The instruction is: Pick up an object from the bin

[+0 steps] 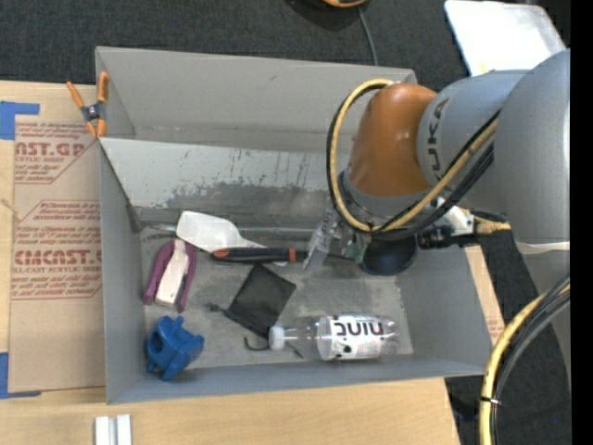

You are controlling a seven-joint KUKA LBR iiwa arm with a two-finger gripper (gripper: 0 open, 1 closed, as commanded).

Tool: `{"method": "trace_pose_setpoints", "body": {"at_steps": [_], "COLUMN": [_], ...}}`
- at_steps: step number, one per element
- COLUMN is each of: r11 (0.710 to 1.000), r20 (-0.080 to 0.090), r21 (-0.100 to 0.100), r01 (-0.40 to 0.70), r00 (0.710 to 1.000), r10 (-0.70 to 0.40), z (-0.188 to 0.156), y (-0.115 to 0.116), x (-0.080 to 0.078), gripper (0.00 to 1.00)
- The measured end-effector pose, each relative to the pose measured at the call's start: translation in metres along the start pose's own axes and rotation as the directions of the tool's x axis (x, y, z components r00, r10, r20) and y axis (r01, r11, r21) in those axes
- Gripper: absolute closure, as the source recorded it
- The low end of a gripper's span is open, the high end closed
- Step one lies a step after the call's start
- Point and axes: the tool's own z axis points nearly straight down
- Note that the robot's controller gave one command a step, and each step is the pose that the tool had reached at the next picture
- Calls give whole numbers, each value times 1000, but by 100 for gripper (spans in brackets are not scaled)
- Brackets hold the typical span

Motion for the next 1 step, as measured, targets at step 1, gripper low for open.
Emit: {"method": "trace_pose_setpoints", "body": {"at_steps": [1], "r11": [1000], "r20": [-4], "r21": [2], "r01": [1], "r00": [1000], "r10": [-1], "z": [-50], "y": [0], "x": [1], "gripper": [100]}}
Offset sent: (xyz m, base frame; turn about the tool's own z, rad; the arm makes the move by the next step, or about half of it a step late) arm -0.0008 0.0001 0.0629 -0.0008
